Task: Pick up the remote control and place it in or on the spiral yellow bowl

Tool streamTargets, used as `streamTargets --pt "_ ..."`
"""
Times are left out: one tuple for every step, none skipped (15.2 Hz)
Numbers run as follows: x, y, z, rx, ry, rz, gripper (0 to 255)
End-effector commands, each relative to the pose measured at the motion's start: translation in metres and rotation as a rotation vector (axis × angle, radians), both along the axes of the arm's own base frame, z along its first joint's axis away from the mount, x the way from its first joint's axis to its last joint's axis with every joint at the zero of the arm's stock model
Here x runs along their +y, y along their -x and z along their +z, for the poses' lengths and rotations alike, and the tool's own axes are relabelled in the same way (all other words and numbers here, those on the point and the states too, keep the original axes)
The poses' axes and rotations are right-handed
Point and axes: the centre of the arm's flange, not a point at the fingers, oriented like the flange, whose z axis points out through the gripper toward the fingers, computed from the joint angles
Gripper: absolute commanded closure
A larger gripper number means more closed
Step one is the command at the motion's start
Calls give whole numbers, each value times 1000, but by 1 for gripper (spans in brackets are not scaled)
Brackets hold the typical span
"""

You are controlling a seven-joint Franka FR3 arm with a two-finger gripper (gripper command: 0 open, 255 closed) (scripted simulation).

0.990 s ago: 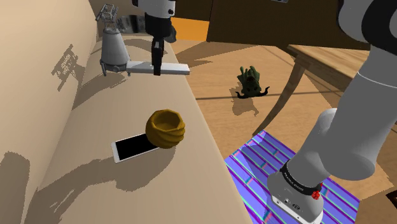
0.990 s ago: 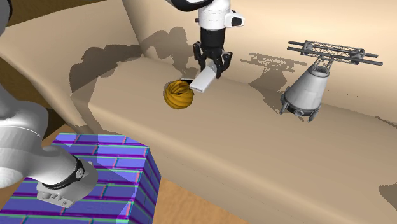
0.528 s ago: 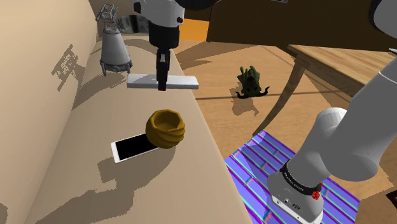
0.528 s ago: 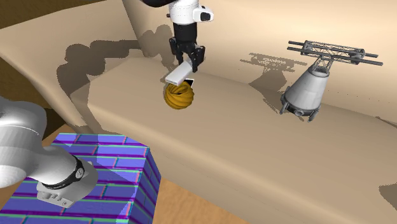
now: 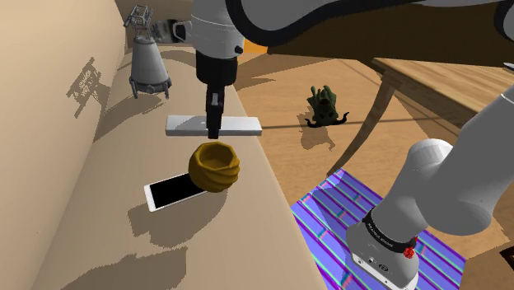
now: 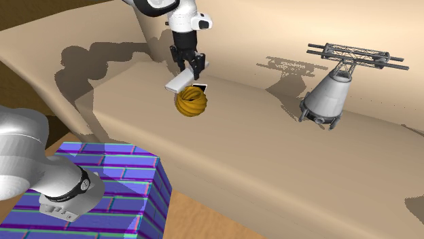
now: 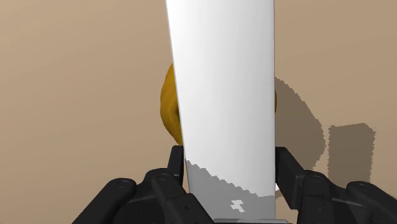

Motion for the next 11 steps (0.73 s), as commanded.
streamTargets --pt "-1 1 -10 -1 -1 0 255" --pt "-1 1 -15 -1 -1 0 255" --pt "-1 1 -20 -1 -1 0 255" --pt "-1 1 -26 -1 -1 0 255" --pt "-1 1 -31 -1 -1 0 255" --pt "-1 1 -36 -1 -1 0 255" --pt "-1 1 -41 -1 -1 0 255" --pt "-1 1 -49 -1 -1 0 255" --pt "-1 1 -49 -1 -1 0 255" --pt "-1 1 -49 -1 -1 0 255" --pt "-1 1 -49 -1 -1 0 255"
